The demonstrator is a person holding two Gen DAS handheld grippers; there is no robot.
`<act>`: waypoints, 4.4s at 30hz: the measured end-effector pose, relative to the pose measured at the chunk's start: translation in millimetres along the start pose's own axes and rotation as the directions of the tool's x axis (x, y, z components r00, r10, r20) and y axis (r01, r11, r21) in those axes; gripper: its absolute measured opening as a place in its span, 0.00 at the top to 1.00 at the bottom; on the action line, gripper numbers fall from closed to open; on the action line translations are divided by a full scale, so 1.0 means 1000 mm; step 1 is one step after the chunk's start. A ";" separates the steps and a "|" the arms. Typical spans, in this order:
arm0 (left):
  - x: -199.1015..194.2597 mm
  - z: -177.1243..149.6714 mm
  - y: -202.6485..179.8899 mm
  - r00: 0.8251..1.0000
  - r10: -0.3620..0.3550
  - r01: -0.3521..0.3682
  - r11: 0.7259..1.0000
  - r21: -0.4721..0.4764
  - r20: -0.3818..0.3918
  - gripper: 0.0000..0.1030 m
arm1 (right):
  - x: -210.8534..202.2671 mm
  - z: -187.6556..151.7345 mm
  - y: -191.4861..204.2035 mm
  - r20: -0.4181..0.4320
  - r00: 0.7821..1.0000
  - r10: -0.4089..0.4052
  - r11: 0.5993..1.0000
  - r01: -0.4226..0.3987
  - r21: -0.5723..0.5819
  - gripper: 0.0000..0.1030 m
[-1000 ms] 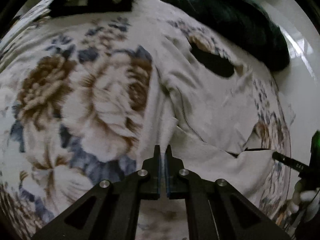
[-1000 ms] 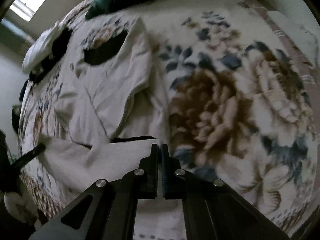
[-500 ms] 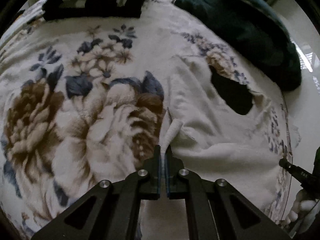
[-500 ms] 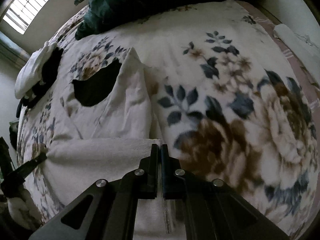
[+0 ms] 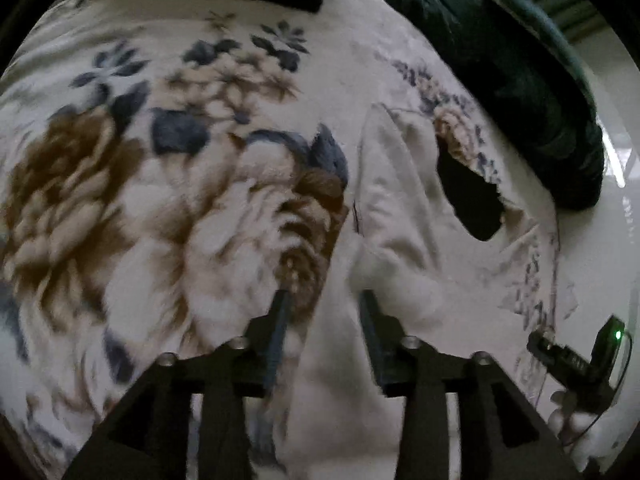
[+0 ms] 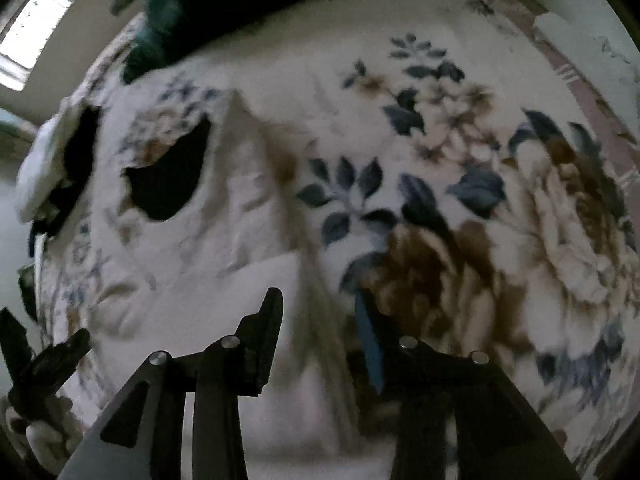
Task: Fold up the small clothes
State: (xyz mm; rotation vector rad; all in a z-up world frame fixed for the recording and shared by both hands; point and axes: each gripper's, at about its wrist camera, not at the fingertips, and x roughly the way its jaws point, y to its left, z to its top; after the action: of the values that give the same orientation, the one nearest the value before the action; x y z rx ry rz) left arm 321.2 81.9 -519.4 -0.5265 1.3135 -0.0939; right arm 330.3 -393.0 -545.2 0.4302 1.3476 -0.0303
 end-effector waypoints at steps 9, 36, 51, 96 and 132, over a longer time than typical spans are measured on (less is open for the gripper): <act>0.030 -0.056 0.007 0.979 0.164 -0.155 0.984 0.083 -0.118 0.52 | 0.039 -0.073 -0.001 -0.208 0.976 -0.063 0.998 0.059 -0.029 0.56; 0.134 0.155 -0.119 0.984 0.149 -0.082 0.862 0.500 -0.096 0.95 | 0.116 0.185 0.102 -0.109 0.987 -0.115 0.967 0.087 -0.239 0.92; -0.045 0.060 -0.100 0.987 -0.118 0.076 0.939 0.335 0.105 0.96 | -0.044 0.059 0.089 0.104 0.989 0.106 0.980 -0.087 -0.178 0.94; 0.012 0.006 -0.030 0.994 -0.060 0.067 0.995 0.080 -0.087 0.60 | -0.019 -0.062 -0.056 0.049 0.965 0.257 0.933 -0.261 0.246 0.51; -0.025 -0.057 0.014 0.976 -0.151 0.147 0.988 -0.038 -0.155 0.68 | -0.015 -0.110 -0.087 -0.151 0.961 0.231 0.926 -0.169 0.339 0.69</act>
State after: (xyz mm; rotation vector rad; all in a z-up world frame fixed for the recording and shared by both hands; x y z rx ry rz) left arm 258.3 85.3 -511.3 -0.6506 1.4294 -0.2467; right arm 201.2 -441.7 -572.3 0.8664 1.4836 -0.0418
